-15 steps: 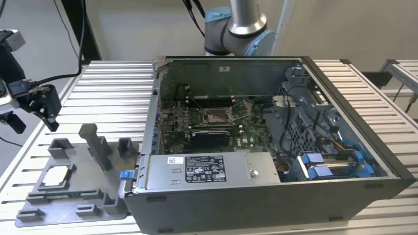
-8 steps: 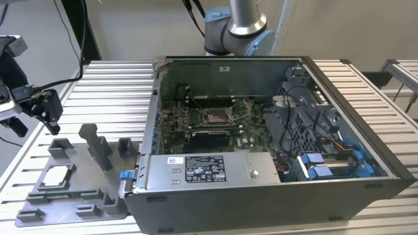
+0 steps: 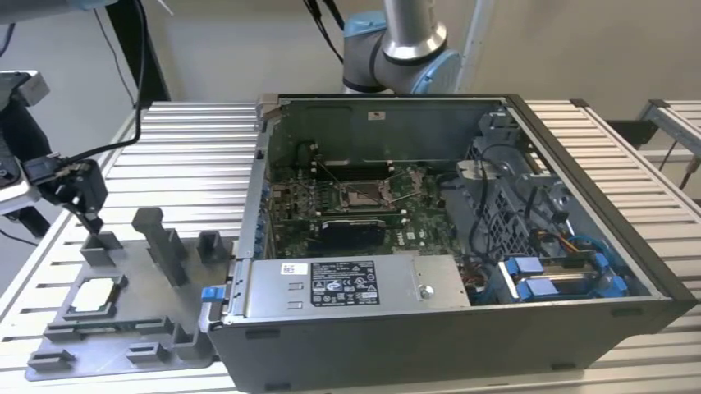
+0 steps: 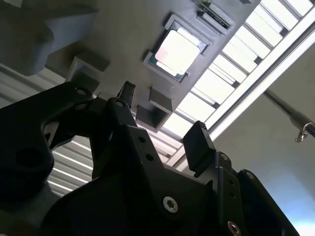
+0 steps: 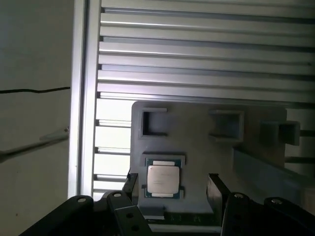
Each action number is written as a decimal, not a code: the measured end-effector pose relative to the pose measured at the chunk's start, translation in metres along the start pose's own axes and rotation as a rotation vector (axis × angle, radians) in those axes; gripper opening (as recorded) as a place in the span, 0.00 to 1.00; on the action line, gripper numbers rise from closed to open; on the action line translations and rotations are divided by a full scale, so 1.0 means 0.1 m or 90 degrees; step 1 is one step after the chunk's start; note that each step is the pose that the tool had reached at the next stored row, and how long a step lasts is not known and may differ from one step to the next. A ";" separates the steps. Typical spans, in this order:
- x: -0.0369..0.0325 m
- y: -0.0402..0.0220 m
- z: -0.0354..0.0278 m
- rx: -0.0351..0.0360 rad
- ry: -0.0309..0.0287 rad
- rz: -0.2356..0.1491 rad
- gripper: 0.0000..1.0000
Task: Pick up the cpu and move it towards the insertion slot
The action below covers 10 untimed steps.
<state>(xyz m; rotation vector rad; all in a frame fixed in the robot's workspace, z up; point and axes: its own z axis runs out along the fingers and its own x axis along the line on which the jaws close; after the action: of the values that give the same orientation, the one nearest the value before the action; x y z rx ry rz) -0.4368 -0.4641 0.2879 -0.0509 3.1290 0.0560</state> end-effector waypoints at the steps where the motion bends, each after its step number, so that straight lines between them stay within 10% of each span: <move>1: 0.002 -0.006 0.014 0.0000 0.0000 0.000 1.00; 10: 0.013 -0.061 0.129 0.0002 -0.0001 0.000 1.00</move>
<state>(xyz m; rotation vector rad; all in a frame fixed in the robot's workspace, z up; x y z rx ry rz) -0.4378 -0.4698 0.2748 -0.0509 3.1288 0.0556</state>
